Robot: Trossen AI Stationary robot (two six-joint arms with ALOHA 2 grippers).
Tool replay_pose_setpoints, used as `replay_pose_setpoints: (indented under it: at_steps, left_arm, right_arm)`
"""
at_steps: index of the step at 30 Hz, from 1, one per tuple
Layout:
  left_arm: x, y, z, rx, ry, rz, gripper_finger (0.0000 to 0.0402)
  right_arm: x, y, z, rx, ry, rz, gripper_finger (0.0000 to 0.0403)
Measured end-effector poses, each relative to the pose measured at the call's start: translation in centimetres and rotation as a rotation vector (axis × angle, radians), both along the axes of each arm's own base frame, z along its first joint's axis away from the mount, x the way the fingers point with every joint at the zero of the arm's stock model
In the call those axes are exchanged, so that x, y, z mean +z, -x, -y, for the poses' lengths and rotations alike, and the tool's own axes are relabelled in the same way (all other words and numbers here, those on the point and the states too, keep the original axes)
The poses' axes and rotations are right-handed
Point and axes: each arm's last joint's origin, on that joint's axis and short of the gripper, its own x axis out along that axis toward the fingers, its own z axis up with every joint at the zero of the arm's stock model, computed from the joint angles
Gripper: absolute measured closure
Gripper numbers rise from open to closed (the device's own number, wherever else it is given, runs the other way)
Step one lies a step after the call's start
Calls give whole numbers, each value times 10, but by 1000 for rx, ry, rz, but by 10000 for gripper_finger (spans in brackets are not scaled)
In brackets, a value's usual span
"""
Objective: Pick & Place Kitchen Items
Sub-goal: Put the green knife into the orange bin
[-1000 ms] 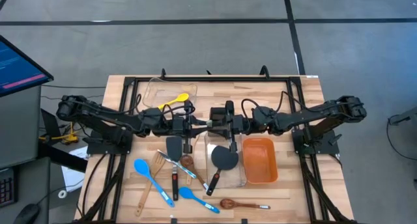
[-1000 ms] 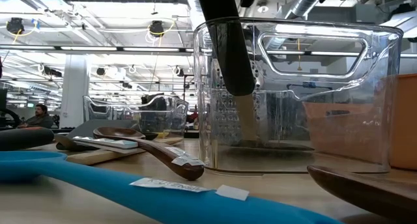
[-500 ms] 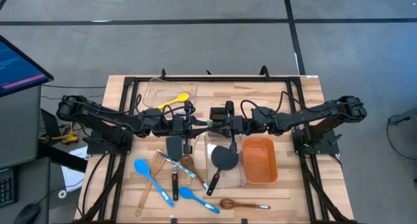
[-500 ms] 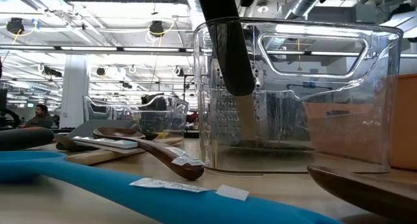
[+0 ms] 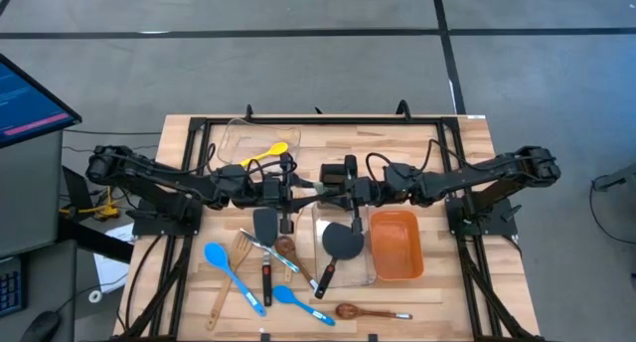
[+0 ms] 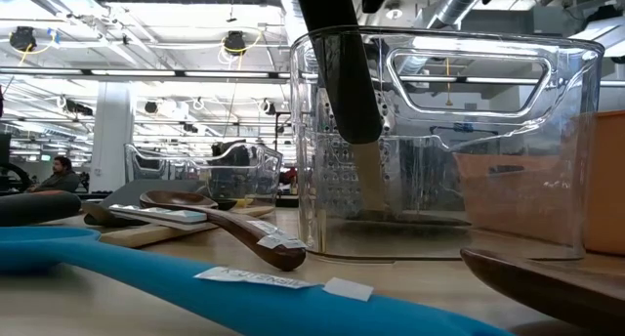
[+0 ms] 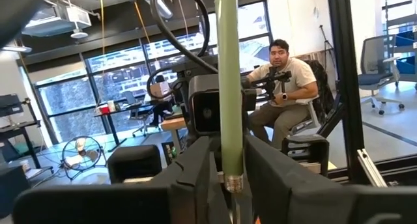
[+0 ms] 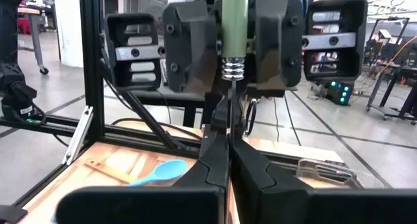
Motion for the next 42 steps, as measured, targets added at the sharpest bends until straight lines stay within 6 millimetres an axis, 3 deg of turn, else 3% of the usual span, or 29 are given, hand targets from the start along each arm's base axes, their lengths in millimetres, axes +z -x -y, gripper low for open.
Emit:
replay_pose_setpoints:
  at_steps: [11,22,29,42]
  left_arm:
    - [11,9,-2,26,8,21,268]
    - [32,48,-8,22,8,-71,272]
    - [39,66,-11,9,89,-97,280]
    - [34,71,-12,12,75,-169,282]
  right_arm:
    - [21,23,7,-60,23,-24,403]
    - [42,80,28,-252,-38,-197,403]
    - [37,118,28,-336,-288,-368,403]
    - [10,149,-2,-570,-565,-606,403]
